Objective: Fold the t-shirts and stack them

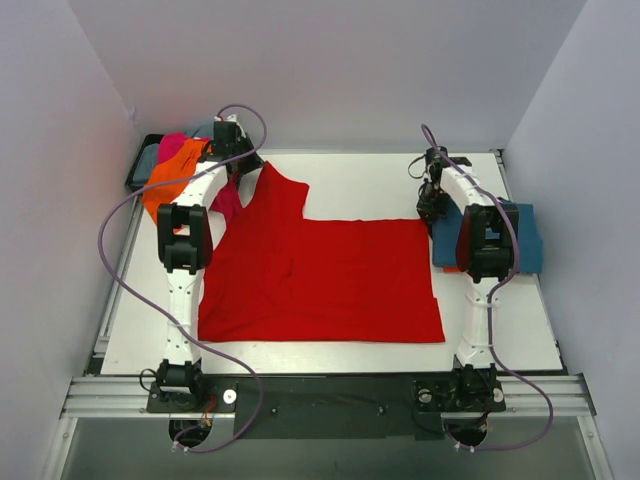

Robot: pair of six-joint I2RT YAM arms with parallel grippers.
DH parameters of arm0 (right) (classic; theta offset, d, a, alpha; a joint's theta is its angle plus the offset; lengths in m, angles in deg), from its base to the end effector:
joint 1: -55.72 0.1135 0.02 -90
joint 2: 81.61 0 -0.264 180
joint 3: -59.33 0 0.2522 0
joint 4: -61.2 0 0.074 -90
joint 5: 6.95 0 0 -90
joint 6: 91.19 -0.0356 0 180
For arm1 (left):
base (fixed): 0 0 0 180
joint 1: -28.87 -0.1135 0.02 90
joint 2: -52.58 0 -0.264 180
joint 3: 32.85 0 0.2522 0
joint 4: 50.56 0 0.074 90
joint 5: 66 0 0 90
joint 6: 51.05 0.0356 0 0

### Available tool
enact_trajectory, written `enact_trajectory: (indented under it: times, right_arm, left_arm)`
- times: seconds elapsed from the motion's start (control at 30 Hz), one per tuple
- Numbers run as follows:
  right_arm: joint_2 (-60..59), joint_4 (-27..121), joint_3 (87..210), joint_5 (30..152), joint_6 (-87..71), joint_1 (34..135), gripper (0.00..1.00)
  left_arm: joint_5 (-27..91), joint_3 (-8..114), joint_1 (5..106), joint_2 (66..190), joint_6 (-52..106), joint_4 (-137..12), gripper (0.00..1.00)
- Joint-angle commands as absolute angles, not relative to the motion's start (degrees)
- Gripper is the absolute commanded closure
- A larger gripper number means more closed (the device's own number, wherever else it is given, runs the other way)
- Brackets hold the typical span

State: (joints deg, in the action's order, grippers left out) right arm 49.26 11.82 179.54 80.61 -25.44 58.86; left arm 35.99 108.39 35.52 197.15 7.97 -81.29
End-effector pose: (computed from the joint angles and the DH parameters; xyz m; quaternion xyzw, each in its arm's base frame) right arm 0.4947 0.0256 0.1716 0.1823 0.9484 0.0412 0.2559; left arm 0.5723 -0.0742 0.1909 -0.1372 0.8690 -0.2377 0.4118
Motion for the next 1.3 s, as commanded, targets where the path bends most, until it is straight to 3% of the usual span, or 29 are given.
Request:
enact_trajectory:
  times: [0.0,0.5,1.27]
  right_arm:
    - [47.77,8.24,181.46,77.34,-24.13,59.94,1.0]
    - [34.76,11.31,168.46,78.57,-25.54,61.88,1.0]
    - [19.03,14.04,151.14,76.99,-29.4,61.17,1.0]
  left_arm:
    - [34.81,111.51,35.2,193.47,10.38,-83.22,1.0]
    - [32.44,103.26,37.3,181.09,13.46,-85.76,1.0]
    - [24.53,63.8,41.7,145.94,14.25,-73.11,1.0]
